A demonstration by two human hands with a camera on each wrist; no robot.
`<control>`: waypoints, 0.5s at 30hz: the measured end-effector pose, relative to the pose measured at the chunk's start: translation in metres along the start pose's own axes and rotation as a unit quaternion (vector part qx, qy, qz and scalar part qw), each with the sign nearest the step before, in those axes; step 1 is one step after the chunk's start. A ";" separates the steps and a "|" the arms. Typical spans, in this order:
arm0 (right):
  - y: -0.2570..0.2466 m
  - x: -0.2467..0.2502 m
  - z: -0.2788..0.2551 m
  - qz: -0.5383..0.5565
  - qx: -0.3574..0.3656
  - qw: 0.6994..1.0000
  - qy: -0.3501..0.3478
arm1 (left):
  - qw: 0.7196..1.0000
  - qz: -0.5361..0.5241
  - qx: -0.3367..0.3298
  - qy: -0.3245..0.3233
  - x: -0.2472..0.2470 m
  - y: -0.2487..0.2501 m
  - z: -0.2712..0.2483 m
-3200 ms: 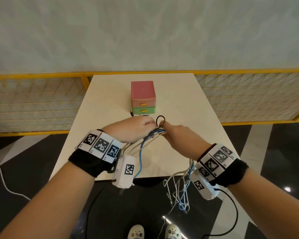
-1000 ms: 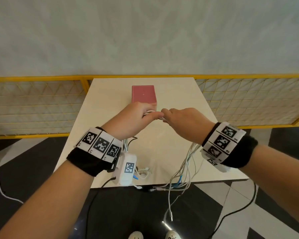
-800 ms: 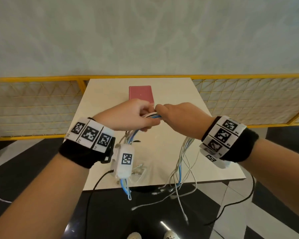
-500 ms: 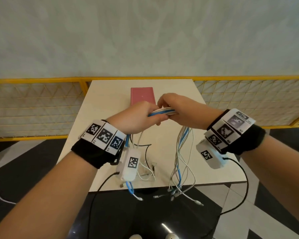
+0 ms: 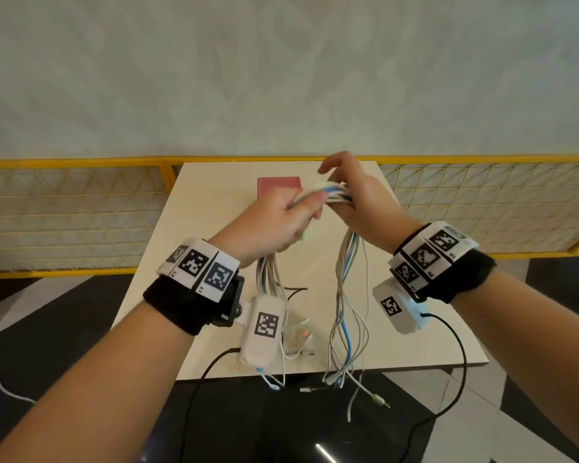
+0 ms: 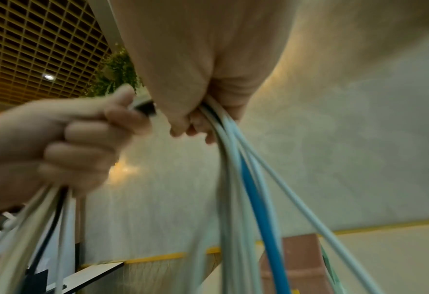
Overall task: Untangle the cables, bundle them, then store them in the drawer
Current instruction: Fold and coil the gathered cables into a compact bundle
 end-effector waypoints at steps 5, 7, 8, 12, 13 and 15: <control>0.023 -0.025 -0.007 0.077 -0.044 0.996 0.027 | 0.984 -0.100 -0.101 0.104 0.041 0.043 0.000; 0.045 -0.050 -0.010 0.048 -0.066 0.995 -0.051 | 0.976 -0.125 -0.128 0.127 0.057 0.058 -0.002; 0.056 -0.063 -0.013 0.019 -0.076 0.992 -0.097 | 0.973 -0.130 -0.139 0.134 0.063 0.064 -0.003; 0.100 -0.088 -0.020 -0.100 -0.139 0.972 -0.162 | 0.973 -0.103 -0.155 0.139 0.077 0.069 -0.006; 0.107 -0.087 -0.017 -0.163 -0.145 0.962 -0.163 | 0.974 -0.093 -0.155 0.137 0.076 0.066 -0.007; 0.114 -0.087 -0.009 -0.203 -0.153 0.950 -0.179 | 0.975 -0.081 -0.155 0.134 0.073 0.059 -0.005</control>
Point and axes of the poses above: each hand's wrist, its own z-axis towards the middle knuckle, its own x-axis out of the back of the hand, y = z × x, the point moved 7 cm from there along z, towards the middle knuckle, and after that the axes turned 10 degrees about -y, right-handed, at the moved point
